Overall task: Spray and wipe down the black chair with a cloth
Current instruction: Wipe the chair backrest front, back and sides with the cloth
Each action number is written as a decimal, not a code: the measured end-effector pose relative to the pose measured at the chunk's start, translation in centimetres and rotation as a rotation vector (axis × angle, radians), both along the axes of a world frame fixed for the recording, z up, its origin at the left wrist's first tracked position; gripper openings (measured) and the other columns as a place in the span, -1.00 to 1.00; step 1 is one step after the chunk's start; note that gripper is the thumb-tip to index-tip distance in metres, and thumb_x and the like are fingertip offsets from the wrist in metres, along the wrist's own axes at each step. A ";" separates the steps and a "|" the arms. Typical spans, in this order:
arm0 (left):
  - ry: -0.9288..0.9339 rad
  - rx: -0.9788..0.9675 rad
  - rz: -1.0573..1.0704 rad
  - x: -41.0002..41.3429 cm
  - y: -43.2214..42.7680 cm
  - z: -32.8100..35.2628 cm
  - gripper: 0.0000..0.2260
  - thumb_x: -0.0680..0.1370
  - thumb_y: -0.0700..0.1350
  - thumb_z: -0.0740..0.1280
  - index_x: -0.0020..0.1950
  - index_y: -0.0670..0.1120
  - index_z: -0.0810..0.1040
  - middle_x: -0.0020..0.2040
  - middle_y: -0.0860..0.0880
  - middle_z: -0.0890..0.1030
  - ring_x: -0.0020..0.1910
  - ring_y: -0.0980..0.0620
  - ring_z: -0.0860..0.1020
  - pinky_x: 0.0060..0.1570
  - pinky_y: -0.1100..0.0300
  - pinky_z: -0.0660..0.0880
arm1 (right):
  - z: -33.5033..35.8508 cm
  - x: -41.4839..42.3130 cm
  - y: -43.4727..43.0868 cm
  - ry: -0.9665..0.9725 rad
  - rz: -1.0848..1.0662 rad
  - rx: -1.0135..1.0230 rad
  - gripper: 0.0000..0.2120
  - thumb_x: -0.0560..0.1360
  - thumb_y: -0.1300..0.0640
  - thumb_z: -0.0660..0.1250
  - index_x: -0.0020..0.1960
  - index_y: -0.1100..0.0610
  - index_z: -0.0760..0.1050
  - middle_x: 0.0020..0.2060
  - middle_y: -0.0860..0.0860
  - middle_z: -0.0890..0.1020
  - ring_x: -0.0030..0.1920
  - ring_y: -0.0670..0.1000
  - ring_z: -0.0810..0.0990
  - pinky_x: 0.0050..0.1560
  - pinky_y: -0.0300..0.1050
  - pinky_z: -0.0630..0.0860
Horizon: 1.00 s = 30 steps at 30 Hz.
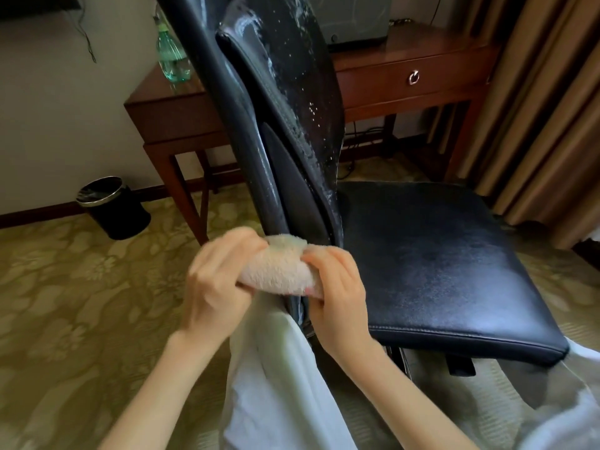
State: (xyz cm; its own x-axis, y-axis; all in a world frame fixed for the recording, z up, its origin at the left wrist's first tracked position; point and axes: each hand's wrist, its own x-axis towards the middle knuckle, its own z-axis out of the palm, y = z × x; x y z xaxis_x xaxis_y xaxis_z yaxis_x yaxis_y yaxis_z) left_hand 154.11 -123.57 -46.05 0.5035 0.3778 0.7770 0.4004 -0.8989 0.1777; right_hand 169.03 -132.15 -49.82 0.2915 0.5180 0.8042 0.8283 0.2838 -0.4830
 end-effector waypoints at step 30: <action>-0.061 -0.275 -0.056 0.1 0.3 -2.7 -0.66 0.38 -0.37 0.34 0.08 -0.05 0.56 0.02 0.01 0.55 -0.02 0.03 0.58 -0.12 0.14 0.57 | -1.2 0.3 -0.2 -0.085 -0.031 -0.131 -0.71 0.39 0.25 0.23 0.06 0.21 0.58 0.02 0.09 0.63 0.16 0.00 0.47 0.29 -0.23 0.37</action>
State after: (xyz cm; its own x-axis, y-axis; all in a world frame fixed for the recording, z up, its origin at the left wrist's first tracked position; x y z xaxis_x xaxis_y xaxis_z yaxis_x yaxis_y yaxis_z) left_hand 154.25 -123.28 -48.79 0.4853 0.5516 0.6784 0.3328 -0.8340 0.4401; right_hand 169.32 -132.34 -50.99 0.2427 0.6117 0.7529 0.8751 0.1969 -0.4421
